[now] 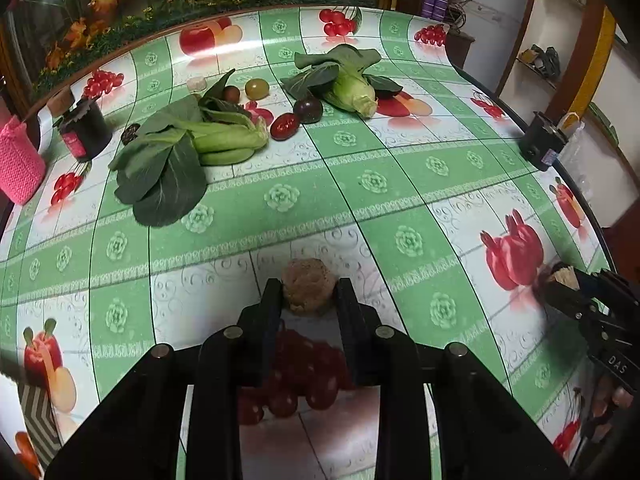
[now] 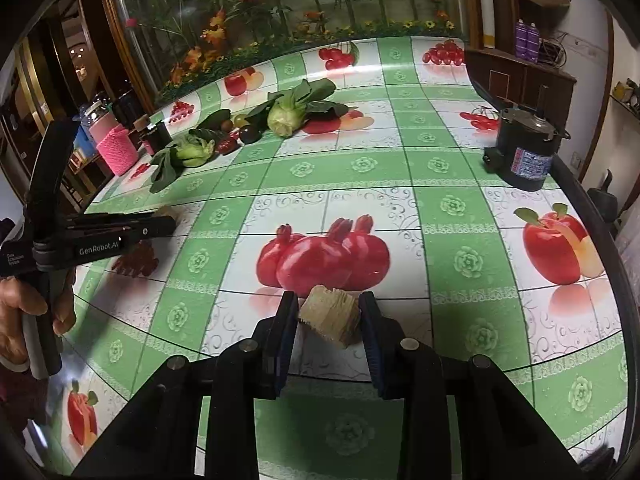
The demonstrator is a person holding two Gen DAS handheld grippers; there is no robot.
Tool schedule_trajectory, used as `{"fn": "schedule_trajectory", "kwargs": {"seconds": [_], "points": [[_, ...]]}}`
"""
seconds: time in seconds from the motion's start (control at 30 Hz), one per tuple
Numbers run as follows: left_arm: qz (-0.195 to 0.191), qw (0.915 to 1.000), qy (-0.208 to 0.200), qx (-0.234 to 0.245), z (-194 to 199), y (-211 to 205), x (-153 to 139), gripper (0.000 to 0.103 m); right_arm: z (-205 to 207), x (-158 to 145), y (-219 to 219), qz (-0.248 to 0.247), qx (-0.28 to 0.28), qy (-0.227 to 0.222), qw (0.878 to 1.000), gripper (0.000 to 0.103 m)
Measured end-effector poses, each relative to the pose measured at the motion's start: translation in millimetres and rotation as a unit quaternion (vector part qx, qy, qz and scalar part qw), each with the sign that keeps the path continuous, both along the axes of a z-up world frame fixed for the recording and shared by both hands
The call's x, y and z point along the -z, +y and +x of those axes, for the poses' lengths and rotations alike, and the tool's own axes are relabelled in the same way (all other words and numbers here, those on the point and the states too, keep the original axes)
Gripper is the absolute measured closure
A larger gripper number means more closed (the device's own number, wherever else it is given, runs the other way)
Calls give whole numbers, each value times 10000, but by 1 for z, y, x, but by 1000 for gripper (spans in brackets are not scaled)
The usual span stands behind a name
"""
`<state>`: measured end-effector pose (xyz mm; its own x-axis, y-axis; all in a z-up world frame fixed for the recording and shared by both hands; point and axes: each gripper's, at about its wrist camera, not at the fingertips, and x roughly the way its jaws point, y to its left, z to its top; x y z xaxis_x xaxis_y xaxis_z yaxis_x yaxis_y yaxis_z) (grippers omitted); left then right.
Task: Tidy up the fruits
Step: 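Grasp a brown round fruit with the left gripper while the right holds the cube, then carry the brown fruit and cube over the tray and open both grippers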
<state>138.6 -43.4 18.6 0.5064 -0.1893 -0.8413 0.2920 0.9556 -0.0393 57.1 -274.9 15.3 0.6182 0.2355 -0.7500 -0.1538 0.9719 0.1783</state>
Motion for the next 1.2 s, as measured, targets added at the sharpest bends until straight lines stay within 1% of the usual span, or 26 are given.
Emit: {"fn": "schedule_trajectory", "kwargs": {"seconds": [0.17,0.3,0.43,0.5,0.67,0.77,0.87,1.07,1.2], "points": [[-19,10000,-34,-67,-22,9,-8,79,-5,-5,11,-47,-134,-57,9999,70],[31,9997,-194,-131,-44,15,-21,79,-14,-12,23,-55,-236,-92,9997,70],[6,9994,-309,-154,-70,21,-31,79,-27,-20,35,10,-311,-171,9994,71],[-60,9994,-305,-166,-81,25,-34,79,-32,-23,44,19,-371,-189,9991,71],[73,9981,-513,-339,-109,45,-42,78,-47,-31,76,75,-656,-271,9974,71],[89,9974,-512,-493,-121,62,-43,78,-54,-32,99,99,-849,-273,9960,71],[146,9960,-603,-645,-134,78,-45,78,-62,-36,123,179,-1045,-323,9938,71],[117,9936,-641,-926,-155,111,-46,78,-74,-37,165,138,-1397,-328,9896,71],[94,9919,-688,-1059,-166,125,-47,78,-79,-38,183,178,-1515,-321,9878,71]]}}
